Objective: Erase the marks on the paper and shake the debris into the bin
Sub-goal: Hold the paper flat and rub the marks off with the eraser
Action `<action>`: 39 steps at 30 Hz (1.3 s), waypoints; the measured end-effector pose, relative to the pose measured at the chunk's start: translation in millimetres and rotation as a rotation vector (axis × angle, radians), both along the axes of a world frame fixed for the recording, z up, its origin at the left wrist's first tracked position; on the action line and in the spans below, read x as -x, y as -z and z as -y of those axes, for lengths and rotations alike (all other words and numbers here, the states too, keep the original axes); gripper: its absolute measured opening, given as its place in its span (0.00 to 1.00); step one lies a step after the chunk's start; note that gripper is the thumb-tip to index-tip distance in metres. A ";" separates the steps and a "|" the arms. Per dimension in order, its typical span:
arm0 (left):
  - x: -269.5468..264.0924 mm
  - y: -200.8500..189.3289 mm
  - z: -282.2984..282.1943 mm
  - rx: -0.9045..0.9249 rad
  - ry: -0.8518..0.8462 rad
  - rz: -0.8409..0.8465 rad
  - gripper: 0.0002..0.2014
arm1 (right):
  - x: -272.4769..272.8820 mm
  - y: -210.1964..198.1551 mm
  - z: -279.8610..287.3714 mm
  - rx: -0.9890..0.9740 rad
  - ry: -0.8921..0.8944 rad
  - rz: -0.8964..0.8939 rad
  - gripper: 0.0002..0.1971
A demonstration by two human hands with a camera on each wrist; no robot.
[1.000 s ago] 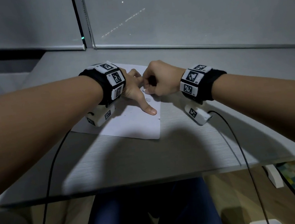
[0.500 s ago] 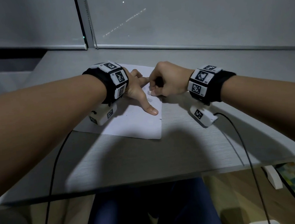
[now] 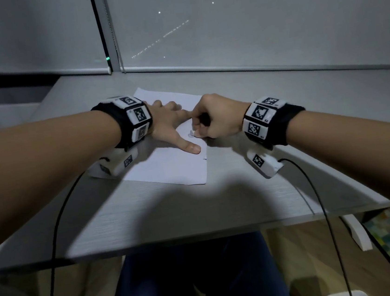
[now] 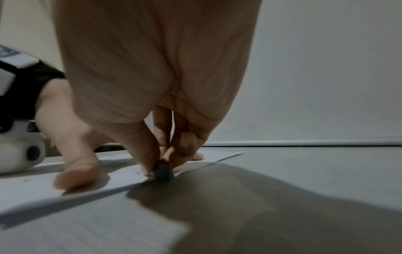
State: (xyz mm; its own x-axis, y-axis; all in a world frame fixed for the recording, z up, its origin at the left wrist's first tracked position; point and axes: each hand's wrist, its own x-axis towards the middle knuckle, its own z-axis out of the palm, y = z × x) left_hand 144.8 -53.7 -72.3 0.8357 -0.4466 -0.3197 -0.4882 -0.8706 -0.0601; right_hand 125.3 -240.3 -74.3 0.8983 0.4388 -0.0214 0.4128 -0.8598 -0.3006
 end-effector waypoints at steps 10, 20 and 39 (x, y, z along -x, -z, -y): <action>12.6 -7.6 -8.4 0.010 -0.049 -0.097 0.61 | 1.1 -1.8 -11.8 0.005 0.033 0.115 0.05; 13.9 -11.7 -0.6 -0.047 -0.035 -0.112 0.62 | 11.0 -3.2 -19.5 0.014 -0.071 0.066 0.07; 2.4 -4.9 1.0 -0.026 -0.073 -0.182 0.78 | 15.8 -2.2 -19.4 0.031 -0.084 0.076 0.06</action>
